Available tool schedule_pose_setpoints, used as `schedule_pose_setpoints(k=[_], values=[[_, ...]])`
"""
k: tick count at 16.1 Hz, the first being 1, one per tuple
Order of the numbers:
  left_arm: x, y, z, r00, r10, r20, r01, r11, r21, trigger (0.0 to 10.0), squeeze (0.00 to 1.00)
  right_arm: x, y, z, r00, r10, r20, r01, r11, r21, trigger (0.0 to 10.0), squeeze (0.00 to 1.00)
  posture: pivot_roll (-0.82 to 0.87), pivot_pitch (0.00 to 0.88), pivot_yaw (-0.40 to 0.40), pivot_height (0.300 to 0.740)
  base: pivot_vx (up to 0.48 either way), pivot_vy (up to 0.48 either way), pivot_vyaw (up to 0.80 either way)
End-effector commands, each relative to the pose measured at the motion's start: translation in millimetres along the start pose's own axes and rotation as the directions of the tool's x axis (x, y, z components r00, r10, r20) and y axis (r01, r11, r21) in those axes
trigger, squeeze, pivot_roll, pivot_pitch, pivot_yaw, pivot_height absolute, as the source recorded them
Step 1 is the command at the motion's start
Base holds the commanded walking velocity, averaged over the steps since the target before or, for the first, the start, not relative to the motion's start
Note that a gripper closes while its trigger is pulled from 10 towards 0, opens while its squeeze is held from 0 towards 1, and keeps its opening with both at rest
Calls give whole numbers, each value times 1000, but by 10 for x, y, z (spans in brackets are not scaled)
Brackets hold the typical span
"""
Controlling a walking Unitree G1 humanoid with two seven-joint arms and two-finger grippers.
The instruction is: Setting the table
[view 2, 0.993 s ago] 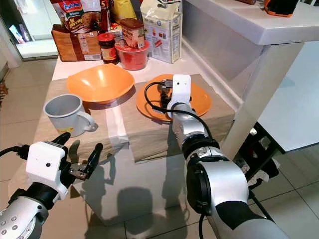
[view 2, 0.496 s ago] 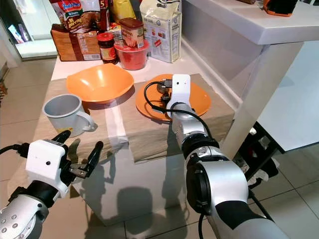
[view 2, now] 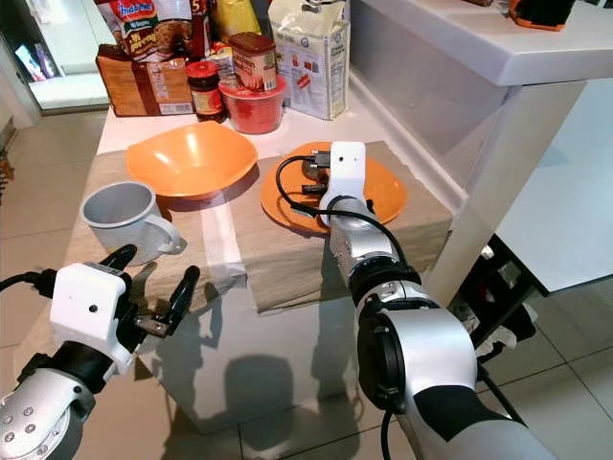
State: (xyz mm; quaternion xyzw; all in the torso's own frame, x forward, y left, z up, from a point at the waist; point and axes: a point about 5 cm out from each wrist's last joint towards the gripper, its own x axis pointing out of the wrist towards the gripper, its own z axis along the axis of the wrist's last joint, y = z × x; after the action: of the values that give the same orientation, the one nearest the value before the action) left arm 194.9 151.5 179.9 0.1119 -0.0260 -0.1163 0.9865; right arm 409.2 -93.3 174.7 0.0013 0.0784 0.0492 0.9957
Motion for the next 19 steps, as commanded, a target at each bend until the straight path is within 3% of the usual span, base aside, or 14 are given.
schedule_pose_setpoints(k=[1,3,4,8,11,12,13,14,19], values=[[17,17,-20,1000,5,-9,-5,1000,10,10000,0,-20,-12,-175,997,-14,-75,12,1000,-23,0,0,211,94,22,740,0,0,0],[28,17,-20,1000,5,-7,-5,1000,9,10000,0,3,3,-3,1000,-14,-1,14,999,-50,0,0,207,93,23,740,0,0,0],[38,18,-22,1000,5,-6,-5,1000,8,10000,0,19,32,188,997,-8,75,14,997,-77,0,0,200,91,24,740,0,0,0],[66,5,-27,1000,0,-1,0,1000,4,10000,0,29,123,572,979,28,200,-12,997,-78,0,0,192,83,21,740,0,0,0],[87,5,-26,1000,2,5,-2,1000,3,10000,0,31,168,595,981,41,192,-24,996,-88,0,0,191,77,20,740,0,0,0],[92,5,-26,1000,2,7,-2,1000,3,10000,0,36,182,580,985,47,165,-35,997,-74,5843,0,191,76,19,740,0,0,0],[97,9,-27,1000,3,8,-3,1000,4,10000,0,40,182,581,988,35,148,-30,999,-33,10000,1000,191,74,19,740,0,0,0],[100,11,-26,1000,4,9,-4,1000,4,10000,0,42,185,586,990,35,139,-36,999,3,10000,1000,191,73,19,740,0,0,0],[127,17,-38,1000,10,16,-10,1000,5,10000,0,45,175,642,990,30,141,-31,1000,2,10000,1000,192,54,7,740,0,0,0]])
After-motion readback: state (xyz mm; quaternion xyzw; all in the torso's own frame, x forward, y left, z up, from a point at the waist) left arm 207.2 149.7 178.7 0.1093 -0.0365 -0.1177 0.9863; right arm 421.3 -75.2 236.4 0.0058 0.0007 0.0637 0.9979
